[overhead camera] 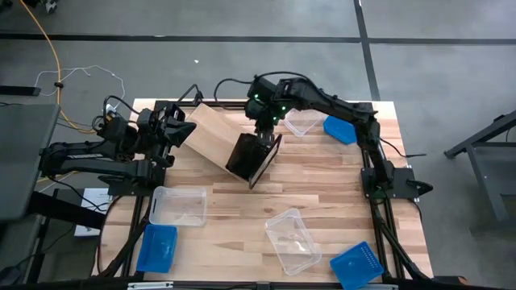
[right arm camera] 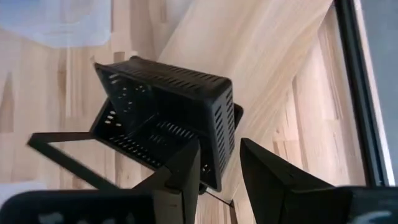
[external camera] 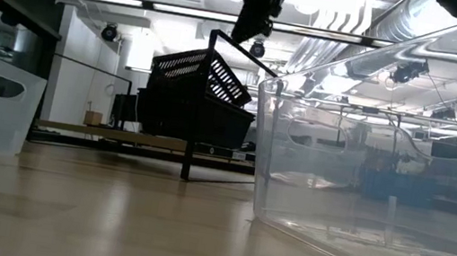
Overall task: Stack baskets on shelf by color
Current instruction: Stack the black bin on top of the other black bins on the shelf
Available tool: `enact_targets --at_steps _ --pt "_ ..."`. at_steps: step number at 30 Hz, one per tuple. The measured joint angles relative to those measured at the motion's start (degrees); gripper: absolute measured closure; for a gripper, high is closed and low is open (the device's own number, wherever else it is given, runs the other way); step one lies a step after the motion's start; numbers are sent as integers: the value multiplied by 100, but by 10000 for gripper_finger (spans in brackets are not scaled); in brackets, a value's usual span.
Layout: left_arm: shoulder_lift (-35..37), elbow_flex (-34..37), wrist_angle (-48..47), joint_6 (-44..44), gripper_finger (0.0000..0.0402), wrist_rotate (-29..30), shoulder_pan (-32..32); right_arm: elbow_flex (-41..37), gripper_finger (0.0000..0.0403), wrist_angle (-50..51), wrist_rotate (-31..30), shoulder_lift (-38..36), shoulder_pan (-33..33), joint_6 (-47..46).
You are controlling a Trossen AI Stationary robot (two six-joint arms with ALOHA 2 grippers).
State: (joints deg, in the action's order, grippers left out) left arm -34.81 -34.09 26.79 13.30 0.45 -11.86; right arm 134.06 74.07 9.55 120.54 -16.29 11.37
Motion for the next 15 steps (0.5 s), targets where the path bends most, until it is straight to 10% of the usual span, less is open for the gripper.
enact_targets --at_steps 9,15 --pt "46 -1 6 0 401 0 1 -135 300 -123 -47 -155 -20 16" --pt "139 -2 1 0 402 0 2 -2240 300 -1356 -143 -1186 45 -285"
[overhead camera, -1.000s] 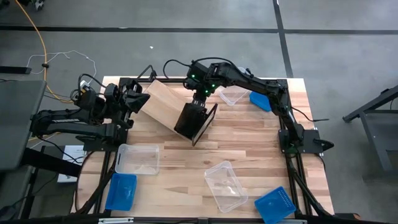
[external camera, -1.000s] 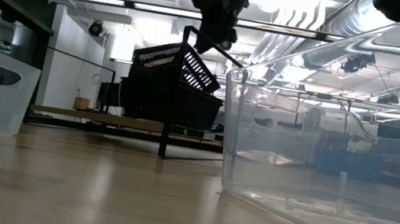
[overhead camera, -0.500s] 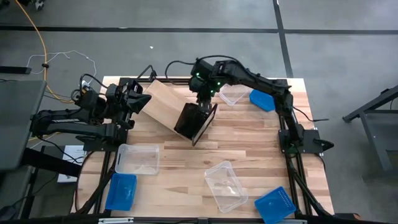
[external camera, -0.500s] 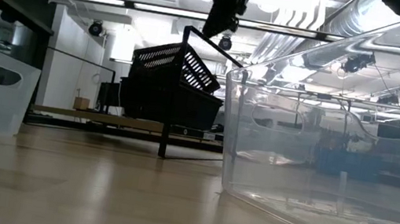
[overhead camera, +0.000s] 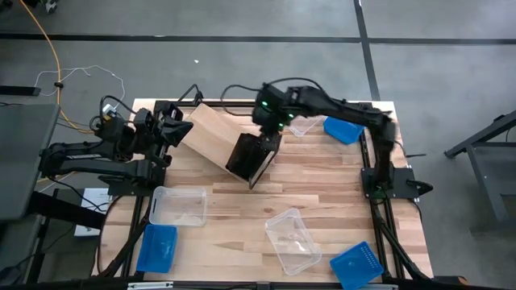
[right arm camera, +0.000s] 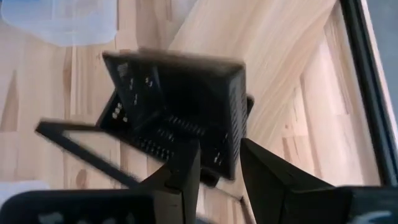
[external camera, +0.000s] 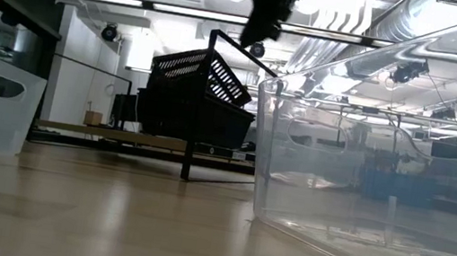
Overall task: Stack baskets on shelf by color
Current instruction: Stack the black bin on top of the other black bins on the shelf
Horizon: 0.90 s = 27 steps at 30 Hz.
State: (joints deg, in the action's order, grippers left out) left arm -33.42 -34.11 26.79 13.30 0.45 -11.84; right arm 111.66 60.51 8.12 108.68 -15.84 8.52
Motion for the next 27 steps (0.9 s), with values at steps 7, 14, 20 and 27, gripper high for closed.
enact_targets --at_steps 7,14,20,27 --pt "68 0 0 -44 401 38 -13 -2944 300 -3009 -494 -2027 146 -1086" --pt "32 0 -16 -43 401 175 -13 -3228 300 -3423 -881 -1844 395 -1278" --pt "32 0 -23 -1 401 175 -13 -2967 300 -3528 -948 -1222 466 -941" --pt "32 0 -33 0 401 174 -13 -2955 300 -3554 -1178 -968 464 -794"
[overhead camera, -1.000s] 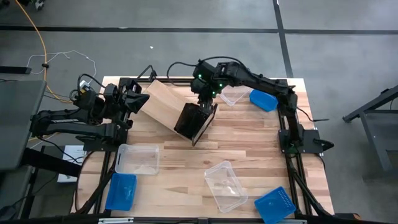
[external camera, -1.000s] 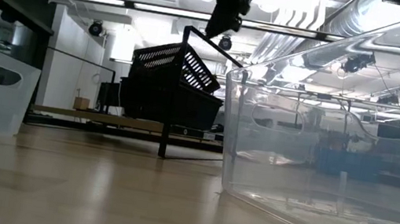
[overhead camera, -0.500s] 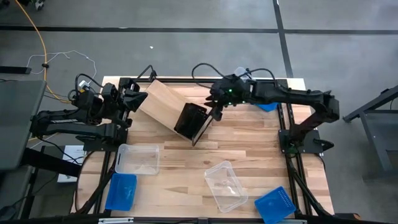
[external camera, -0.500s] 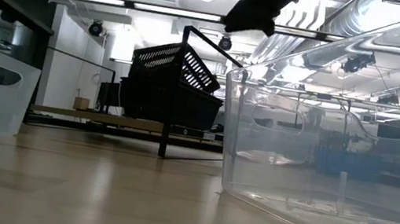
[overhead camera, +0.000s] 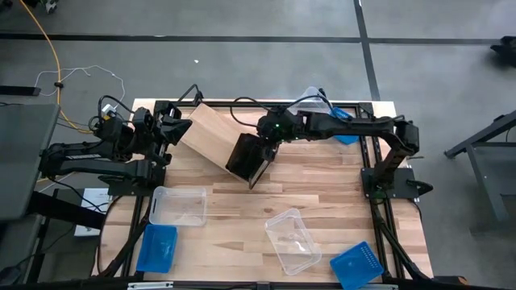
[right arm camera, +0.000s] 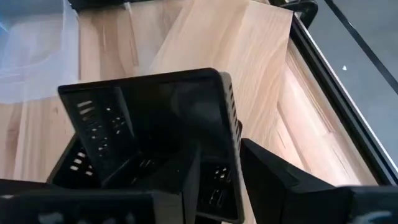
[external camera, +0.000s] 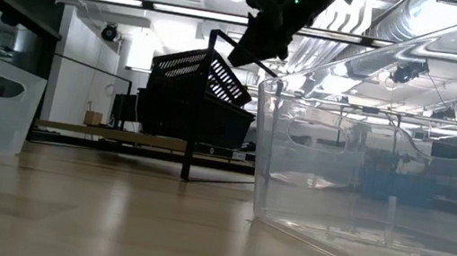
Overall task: Stack baskets on shelf by color
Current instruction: Stack the black bin on top of the other black bins on the shelf
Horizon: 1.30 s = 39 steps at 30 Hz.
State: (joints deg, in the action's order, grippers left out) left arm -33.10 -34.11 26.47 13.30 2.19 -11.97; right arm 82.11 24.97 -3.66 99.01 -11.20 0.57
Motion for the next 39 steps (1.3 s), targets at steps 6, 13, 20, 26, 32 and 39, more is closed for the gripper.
enact_targets --at_steps 6,13,20,26,32,39 --pt "0 0 -12 -42 402 0 0 0 300 -16 -108 150 -2 91" --pt "0 0 -14 -42 401 0 0 0 300 -86 -93 372 -2 85" --pt "0 0 -14 -42 401 -2 0 0 330 -336 -90 378 -40 -66" --pt "0 0 -14 -44 401 -2 0 0 388 -545 -100 255 -48 -380" --pt "0 0 -16 -44 401 -2 0 99 398 -277 111 -76 -258 -933" --pt "2 0 -137 -44 401 -2 0 1834 401 2030 801 250 -621 -1259"
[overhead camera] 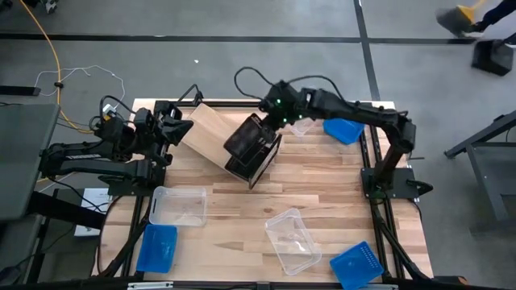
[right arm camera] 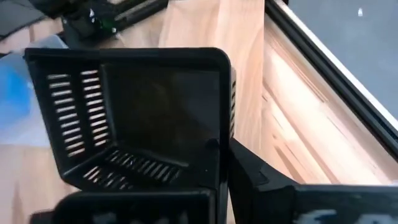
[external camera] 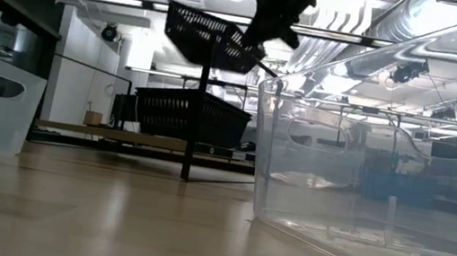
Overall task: Stack baskets on shelf by color
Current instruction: Stack the black bin on top of the other black bins on the shelf
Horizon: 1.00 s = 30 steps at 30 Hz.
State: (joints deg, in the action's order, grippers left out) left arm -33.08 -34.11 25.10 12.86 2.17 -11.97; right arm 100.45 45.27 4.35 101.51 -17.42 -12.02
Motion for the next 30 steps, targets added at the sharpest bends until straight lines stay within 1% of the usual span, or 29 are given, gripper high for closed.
enact_targets --at_steps 3,6,8,10,14,17,19,21,24,30 --pt "-2 0 -58 0 402 6 0 894 401 907 93 398 -100 50" --pt "-2 0 -76 0 401 18 0 1544 402 1564 238 914 -169 187" --pt "-2 0 -90 23 402 20 0 1815 402 1722 263 1181 -183 238" --pt "-1 0 -89 37 401 16 1 2045 402 1677 255 1316 -170 331" --pt "-2 0 -90 42 401 13 0 2578 402 1556 157 1288 -170 348" --pt "-2 0 -95 42 402 31 0 2887 402 1955 187 1240 -251 370" --pt "-32 0 -112 5 402 88 2 2841 402 2299 278 1256 -291 356" --pt "-47 0 -114 2 401 96 1 2672 402 2409 285 1285 -307 334" --pt "-54 0 -134 3 402 134 2 2315 402 2221 367 1273 -294 278" --pt "-50 0 -134 49 401 150 2 1501 403 1633 744 1277 -291 56"
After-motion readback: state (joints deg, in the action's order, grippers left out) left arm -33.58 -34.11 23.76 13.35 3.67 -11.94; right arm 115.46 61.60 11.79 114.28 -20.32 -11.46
